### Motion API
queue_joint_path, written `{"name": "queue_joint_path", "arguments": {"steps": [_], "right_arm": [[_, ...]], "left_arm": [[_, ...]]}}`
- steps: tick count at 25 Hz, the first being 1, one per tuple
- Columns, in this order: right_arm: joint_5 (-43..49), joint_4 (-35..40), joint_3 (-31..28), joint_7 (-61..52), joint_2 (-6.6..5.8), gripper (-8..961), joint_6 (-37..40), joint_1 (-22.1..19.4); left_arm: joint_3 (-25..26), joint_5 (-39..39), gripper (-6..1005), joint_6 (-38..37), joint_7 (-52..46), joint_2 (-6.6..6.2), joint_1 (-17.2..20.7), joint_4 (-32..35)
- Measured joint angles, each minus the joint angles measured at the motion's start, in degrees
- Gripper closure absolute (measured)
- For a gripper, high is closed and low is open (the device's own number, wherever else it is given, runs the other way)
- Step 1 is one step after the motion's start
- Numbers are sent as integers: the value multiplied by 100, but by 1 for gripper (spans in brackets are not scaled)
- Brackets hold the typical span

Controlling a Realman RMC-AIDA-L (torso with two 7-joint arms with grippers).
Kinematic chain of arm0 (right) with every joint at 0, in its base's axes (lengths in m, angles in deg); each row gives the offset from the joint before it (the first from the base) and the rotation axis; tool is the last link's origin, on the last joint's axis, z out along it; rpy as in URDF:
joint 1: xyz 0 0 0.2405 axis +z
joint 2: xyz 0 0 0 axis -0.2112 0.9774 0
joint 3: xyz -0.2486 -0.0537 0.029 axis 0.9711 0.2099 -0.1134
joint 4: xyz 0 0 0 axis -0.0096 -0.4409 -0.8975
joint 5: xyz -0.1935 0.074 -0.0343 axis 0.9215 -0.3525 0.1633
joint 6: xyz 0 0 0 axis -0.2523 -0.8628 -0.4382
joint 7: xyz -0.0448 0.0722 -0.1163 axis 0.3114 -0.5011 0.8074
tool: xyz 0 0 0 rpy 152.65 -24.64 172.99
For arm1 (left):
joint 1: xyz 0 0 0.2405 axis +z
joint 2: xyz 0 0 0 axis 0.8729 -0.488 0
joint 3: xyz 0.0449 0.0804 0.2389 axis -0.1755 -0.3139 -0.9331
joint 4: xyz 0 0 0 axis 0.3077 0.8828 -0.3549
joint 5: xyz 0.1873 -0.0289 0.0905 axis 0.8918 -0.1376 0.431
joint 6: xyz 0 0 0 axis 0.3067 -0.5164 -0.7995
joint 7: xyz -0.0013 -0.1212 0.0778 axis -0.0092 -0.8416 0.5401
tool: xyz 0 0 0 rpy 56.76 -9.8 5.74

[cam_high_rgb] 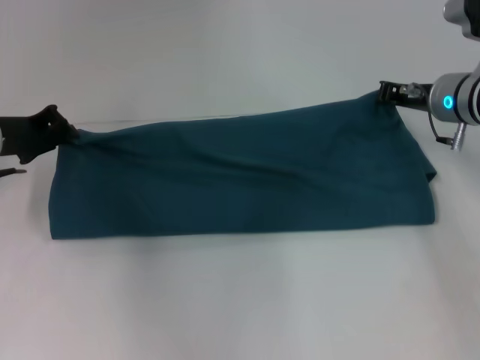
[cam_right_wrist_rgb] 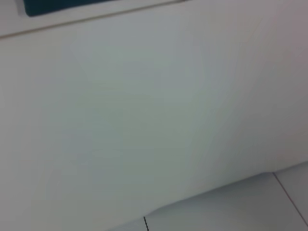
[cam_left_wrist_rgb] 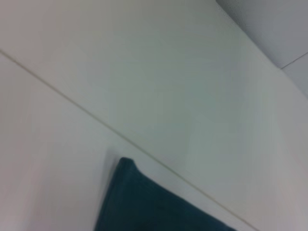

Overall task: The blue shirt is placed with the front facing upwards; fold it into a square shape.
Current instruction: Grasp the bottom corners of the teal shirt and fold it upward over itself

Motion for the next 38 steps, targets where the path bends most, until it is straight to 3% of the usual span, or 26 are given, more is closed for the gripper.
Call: {"name": "queue_joint_path", "arguments": {"steps": [15, 32, 38], "right_arm": [[25, -426, 67, 2, -76, 909, -533, 220], [16, -457, 243, -39, -108, 908, -415, 188], [6, -377, 239, -16, -244, 897, -271, 124]], "left_arm": [[-45, -10, 840, 607, 41, 3, -205, -313], [-13, -46, 829, 810, 180, 61, -162, -362], [-2, -92, 825, 1029, 193, 93, -86, -250]]}}
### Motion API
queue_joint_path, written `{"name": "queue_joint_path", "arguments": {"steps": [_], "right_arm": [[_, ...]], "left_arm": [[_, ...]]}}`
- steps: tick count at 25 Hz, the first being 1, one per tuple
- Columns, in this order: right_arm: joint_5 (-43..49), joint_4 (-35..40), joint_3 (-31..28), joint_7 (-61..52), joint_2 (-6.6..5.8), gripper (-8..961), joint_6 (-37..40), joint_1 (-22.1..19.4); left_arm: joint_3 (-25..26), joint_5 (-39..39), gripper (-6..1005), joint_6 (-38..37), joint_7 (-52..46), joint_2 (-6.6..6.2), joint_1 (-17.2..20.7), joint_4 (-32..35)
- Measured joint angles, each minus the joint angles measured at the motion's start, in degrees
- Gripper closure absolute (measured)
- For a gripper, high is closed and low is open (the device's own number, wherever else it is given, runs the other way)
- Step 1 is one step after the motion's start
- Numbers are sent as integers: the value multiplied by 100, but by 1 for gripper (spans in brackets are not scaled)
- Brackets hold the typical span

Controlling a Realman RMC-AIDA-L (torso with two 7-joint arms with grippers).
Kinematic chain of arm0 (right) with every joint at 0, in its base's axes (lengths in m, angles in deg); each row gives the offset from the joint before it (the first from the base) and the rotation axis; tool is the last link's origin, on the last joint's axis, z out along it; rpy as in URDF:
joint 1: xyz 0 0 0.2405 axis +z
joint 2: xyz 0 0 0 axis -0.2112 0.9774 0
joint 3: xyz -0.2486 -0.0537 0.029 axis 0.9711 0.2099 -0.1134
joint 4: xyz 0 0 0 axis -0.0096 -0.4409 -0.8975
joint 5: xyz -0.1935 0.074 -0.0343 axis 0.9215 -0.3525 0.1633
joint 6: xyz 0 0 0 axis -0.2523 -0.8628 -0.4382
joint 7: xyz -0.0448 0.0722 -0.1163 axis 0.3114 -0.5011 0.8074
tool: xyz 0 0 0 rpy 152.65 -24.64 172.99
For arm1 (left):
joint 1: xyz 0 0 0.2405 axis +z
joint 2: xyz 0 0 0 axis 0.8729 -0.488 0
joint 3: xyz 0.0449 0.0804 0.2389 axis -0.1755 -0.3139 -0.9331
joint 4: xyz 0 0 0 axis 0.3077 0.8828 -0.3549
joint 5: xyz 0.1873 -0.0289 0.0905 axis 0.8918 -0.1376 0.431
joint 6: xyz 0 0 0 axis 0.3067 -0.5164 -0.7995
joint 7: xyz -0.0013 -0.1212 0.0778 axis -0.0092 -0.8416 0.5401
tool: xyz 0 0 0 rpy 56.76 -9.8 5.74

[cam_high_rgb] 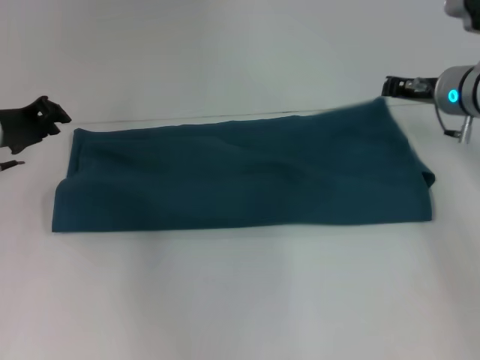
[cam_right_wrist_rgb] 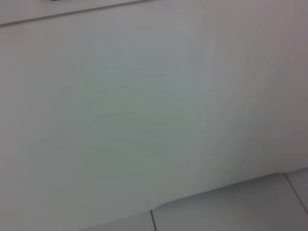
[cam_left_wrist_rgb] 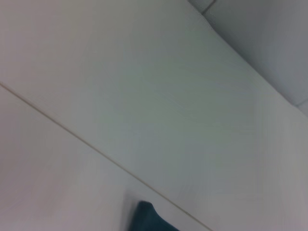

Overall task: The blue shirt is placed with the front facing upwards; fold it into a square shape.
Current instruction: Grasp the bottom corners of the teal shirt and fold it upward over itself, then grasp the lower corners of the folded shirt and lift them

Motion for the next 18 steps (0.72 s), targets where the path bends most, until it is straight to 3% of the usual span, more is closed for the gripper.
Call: {"name": "queue_joint_path", "arguments": {"steps": [4, 10, 16, 18], "right_arm": [[-19, 3, -41, -33, -212, 889, 53, -14], [-26, -44, -86, -213, -531, 671, 358, -63], [-113, 168, -165, -232, -554, 386, 925, -193], [-422, 538, -199, -107, -507, 303, 1381, -390]], "left_arm": [[-1, -120, 768, -12, -9, 32, 142, 158], [-33, -282, 598, -116, 10, 59, 305, 273], [-42, -285, 307, -267, 12, 59, 328, 329], [-36, -311, 228, -656, 19, 118, 480, 645]]}}
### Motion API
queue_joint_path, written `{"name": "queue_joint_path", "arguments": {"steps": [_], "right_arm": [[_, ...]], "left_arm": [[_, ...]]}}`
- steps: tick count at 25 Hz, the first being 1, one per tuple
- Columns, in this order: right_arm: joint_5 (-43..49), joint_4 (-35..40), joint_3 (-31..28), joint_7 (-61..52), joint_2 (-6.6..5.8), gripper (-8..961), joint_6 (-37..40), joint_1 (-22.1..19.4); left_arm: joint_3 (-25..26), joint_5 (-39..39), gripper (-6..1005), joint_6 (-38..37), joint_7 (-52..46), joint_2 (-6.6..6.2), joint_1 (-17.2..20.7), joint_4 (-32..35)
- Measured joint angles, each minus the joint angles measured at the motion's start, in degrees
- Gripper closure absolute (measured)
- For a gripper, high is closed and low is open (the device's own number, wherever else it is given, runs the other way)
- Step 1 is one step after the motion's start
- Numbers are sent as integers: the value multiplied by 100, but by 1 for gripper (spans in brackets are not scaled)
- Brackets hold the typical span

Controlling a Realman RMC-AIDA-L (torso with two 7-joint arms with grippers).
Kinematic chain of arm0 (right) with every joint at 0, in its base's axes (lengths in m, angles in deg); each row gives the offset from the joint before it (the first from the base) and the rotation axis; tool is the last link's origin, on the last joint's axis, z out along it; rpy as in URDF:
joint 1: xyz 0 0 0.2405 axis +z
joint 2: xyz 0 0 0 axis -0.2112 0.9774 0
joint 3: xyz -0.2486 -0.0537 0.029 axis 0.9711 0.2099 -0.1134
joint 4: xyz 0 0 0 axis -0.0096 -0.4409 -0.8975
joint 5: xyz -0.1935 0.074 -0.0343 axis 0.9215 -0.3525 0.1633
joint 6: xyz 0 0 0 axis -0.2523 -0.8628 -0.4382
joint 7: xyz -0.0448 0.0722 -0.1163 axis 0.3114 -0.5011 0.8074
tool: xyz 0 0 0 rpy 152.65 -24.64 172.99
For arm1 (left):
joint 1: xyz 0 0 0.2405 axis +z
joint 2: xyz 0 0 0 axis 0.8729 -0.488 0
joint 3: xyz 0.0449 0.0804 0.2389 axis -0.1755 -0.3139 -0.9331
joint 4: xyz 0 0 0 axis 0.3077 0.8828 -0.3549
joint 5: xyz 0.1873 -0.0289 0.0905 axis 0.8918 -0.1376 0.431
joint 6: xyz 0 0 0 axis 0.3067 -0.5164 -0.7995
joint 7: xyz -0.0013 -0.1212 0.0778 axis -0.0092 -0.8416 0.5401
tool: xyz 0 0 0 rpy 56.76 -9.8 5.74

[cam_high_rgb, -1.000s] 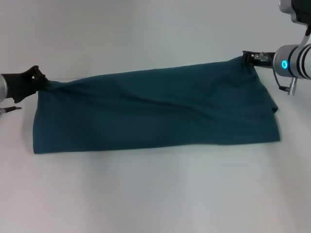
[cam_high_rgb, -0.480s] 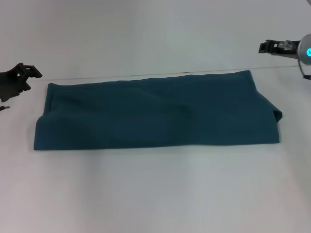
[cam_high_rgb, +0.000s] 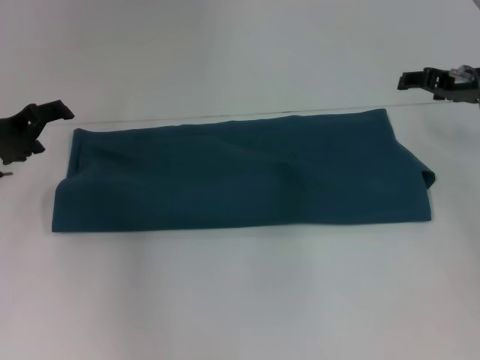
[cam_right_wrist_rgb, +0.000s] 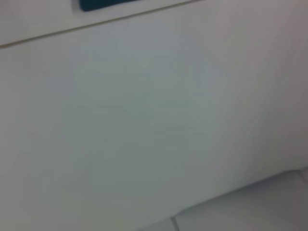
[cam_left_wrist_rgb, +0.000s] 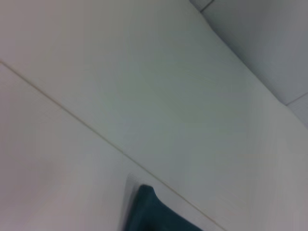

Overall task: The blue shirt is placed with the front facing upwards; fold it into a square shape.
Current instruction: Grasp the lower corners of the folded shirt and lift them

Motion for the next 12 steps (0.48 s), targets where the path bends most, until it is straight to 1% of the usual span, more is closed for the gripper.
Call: {"name": "queue_joint_path", "arguments": {"steps": [2, 3, 5, 8, 10, 12], "right_arm": [[-535, 461, -3, 251, 93, 220, 500, -291], [-922, 703, -4, 442, 142, 201, 798, -468], [-1847, 1091, -14, 877, 202, 162, 1439, -853], [-3175, 1226, -24, 1434, 193, 187, 2343, -1381], [-3720, 1201, -26, 1661, 171, 204, 2763, -1677], [-4023, 1191, -27, 1778, 174, 221, 3032, -1940]], "left_arm": [[-2, -103, 148, -344, 56, 91, 184, 381], [-6, -197, 132, -545, 109, 134, 289, 563], [-8, -397, 99, -920, 239, 185, 490, 835], [5, -755, 51, -1531, 471, 189, 749, 1016], [25, -1100, 51, -1899, 660, 165, 977, 1041], [33, -1360, 51, -2031, 775, 162, 1119, 1017]]}}
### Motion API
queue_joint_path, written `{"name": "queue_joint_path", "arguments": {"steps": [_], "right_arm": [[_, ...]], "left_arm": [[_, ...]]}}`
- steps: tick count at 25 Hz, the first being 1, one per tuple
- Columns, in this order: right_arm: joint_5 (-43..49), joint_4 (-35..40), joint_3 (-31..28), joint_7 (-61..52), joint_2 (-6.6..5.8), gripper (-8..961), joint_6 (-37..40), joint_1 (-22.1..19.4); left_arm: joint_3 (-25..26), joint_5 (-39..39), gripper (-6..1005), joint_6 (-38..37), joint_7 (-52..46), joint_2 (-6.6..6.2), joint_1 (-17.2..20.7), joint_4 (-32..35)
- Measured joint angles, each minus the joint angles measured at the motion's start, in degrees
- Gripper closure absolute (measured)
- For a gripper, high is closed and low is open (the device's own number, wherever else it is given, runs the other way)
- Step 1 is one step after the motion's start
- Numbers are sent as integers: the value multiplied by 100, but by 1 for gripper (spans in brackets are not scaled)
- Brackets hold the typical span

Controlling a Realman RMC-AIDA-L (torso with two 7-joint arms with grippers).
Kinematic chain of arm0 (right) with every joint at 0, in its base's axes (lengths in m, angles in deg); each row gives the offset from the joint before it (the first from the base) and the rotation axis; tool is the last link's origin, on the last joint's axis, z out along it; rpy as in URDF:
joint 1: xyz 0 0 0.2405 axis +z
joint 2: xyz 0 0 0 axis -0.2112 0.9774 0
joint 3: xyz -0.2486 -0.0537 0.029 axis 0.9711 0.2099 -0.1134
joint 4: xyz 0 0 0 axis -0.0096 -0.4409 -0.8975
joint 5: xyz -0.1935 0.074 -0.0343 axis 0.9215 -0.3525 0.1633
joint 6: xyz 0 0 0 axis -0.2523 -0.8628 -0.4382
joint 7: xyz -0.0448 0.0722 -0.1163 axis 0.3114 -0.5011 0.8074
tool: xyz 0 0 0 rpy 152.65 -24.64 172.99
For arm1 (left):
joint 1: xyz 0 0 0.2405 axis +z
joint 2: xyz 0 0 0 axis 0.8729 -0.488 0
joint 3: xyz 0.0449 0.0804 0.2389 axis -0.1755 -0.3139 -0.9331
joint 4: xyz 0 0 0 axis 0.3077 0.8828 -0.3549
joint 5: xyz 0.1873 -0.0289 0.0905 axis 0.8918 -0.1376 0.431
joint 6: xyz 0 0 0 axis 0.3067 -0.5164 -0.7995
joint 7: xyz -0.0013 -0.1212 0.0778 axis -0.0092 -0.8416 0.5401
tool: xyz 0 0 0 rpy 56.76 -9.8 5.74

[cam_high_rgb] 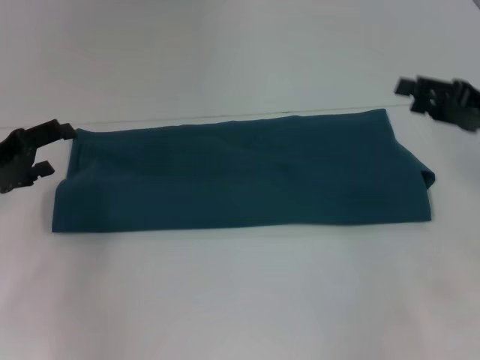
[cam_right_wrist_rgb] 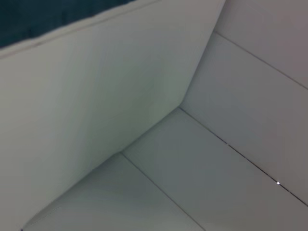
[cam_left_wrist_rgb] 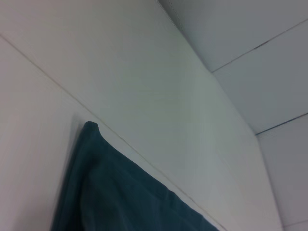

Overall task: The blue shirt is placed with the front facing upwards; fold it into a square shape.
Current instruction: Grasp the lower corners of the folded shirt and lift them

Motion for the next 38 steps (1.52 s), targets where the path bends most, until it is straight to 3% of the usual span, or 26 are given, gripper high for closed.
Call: {"name": "queue_joint_path", "arguments": {"steps": [5, 9, 16, 23, 30, 38], "right_arm": [[-120, -222, -80, 142, 31, 255, 185, -296], [-131, -651, -346, 413, 32, 255, 196, -251], [-105, -810, -392, 530, 31, 254, 171, -130], [-101, -824, -377, 532, 42, 254, 169, -166], [-101, -1008, -400, 535, -10, 254, 171, -185], [-104, -1019, -398, 536, -25, 255, 187, -190]], "left_arm": [[6, -687, 50, 9, 220, 48, 244, -246], [3, -1136, 50, 276, 552, 64, 136, -837], [-11, -1238, 71, 1344, 1038, 264, -210, -1490], [-55, -1179, 72, 2046, 1249, 286, -209, -1873], [-56, -1155, 71, 2095, 1387, 287, -137, -1998], [-3, -1246, 72, 1698, 1284, 332, -57, -1408]]}}
